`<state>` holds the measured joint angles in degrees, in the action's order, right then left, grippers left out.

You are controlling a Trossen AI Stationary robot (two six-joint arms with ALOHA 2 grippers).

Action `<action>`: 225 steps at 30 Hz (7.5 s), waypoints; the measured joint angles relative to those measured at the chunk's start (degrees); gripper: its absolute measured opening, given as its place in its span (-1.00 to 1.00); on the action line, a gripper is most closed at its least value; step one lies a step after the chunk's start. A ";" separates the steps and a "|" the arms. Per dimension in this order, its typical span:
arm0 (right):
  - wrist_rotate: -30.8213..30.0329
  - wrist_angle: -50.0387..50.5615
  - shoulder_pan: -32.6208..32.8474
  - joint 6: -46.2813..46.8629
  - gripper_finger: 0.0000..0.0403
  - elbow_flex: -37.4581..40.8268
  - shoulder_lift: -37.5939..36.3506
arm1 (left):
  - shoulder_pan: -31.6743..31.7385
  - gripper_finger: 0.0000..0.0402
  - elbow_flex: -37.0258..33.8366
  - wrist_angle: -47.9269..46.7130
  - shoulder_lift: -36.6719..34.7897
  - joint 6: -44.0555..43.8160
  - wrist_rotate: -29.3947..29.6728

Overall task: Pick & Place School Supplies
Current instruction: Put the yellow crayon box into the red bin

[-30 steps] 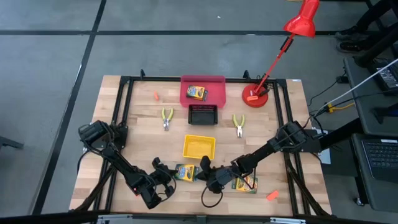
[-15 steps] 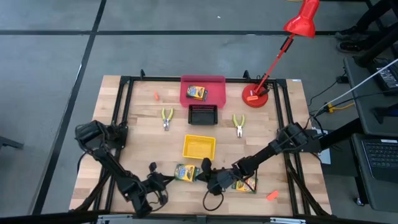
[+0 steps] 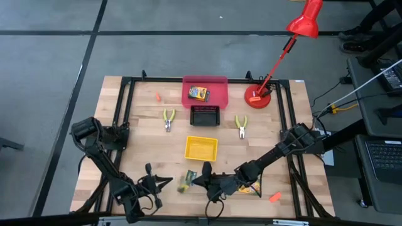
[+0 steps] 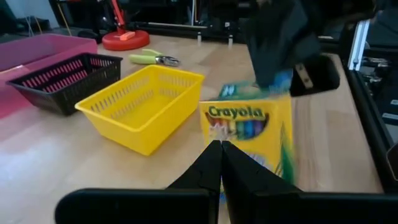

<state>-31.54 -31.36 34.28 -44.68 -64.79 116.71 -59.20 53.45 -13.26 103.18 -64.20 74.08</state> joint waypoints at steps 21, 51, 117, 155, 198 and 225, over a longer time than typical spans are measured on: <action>5.83 31.40 -24.55 10.36 -1.00 -0.11 -31.40 | 5.08 -0.98 0.07 -3.19 -0.07 5.12 4.28; 26.37 28.45 -67.67 26.59 -1.00 -0.07 -17.81 | 19.36 -0.98 0.07 -2.90 -0.13 11.64 2.41; 21.24 62.72 23.03 127.50 -0.45 24.43 -37.78 | 19.60 -0.65 0.07 37.86 -0.13 53.04 -9.78; 20.25 53.23 12.15 106.61 -0.95 24.39 -28.63 | 18.36 -0.71 0.07 38.77 -0.13 54.07 -9.26; 10.88 53.02 13.84 110.59 -0.78 24.22 -28.86 | 17.94 -0.71 0.07 37.02 -0.13 53.57 -6.61; 9.65 57.56 16.09 112.21 -0.89 24.54 -28.55 | 32.12 -0.43 10.00 37.17 5.13 46.87 -46.54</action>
<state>-21.89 26.20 50.37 67.53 -40.25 88.16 -27.08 63.45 23.91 108.30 -17.33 27.54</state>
